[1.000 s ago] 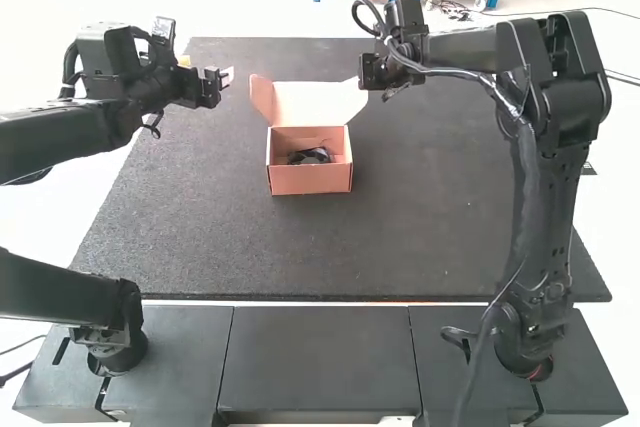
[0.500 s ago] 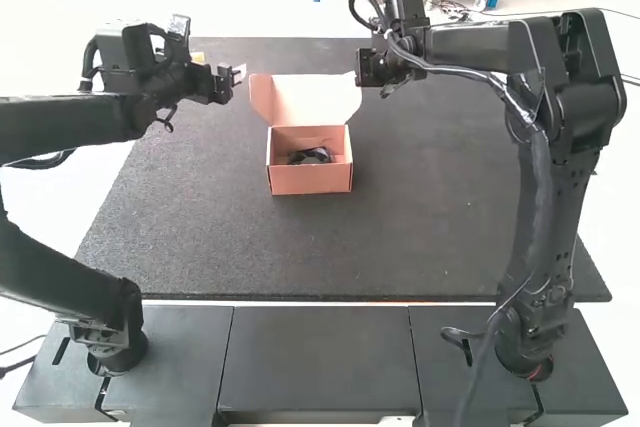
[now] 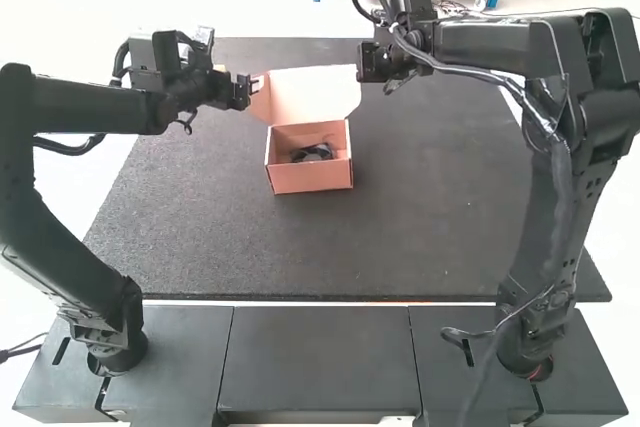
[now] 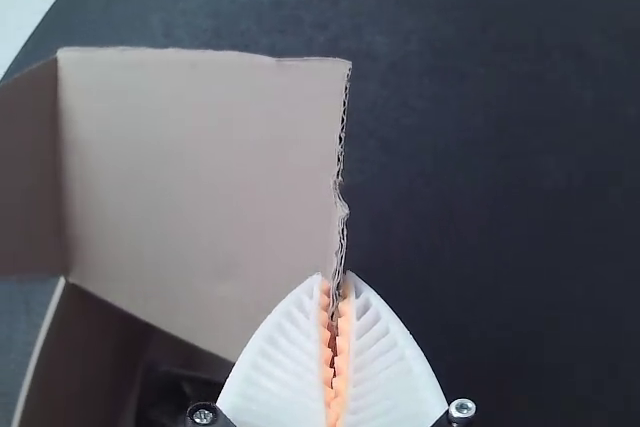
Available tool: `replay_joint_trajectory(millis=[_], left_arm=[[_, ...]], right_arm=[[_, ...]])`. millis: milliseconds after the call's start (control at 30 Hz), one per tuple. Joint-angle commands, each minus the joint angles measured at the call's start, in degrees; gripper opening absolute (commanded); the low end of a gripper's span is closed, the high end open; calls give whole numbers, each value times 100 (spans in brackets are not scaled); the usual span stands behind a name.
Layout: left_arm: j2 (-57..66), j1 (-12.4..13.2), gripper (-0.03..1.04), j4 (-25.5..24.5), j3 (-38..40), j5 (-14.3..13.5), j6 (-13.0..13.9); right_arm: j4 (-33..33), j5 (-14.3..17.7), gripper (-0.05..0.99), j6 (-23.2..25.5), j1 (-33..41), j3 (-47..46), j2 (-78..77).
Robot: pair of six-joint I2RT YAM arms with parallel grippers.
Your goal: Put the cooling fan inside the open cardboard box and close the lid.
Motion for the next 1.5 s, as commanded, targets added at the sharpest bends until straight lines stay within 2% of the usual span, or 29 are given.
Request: replay_joint_trajectory(millis=[0,200,333,500,633,800,1167,1300,1467], left_arm=[[1,47,97,54,211,-101,-40],[-17,223,97,18,175,-224,-40],[27,188,97,212,35,-338,-40],[221,188,97,352,8,-356,-40],[326,100,97,388,35,-338,-40],[370,-173,97,396,8,-330,-40],[590,-217,96,528,70,-321,-40],[634,-199,93,511,44,-294,-31],[660,-190,81,519,52,-277,-31]], right_arm=[[55,-94,-2,1,-5,-93,-376],[90,-156,-2,1,-13,-365,-543],[134,-182,-2,1,-13,-532,-640],[204,-244,-2,-8,-13,-690,-692],[240,-270,-2,-8,-13,-734,-701],[248,-305,-2,-8,-13,-734,-701],[301,-358,-2,-17,-13,-761,-701],[345,-367,-2,-8,-13,-796,-701],[371,-367,-2,-17,-5,-866,-701]])
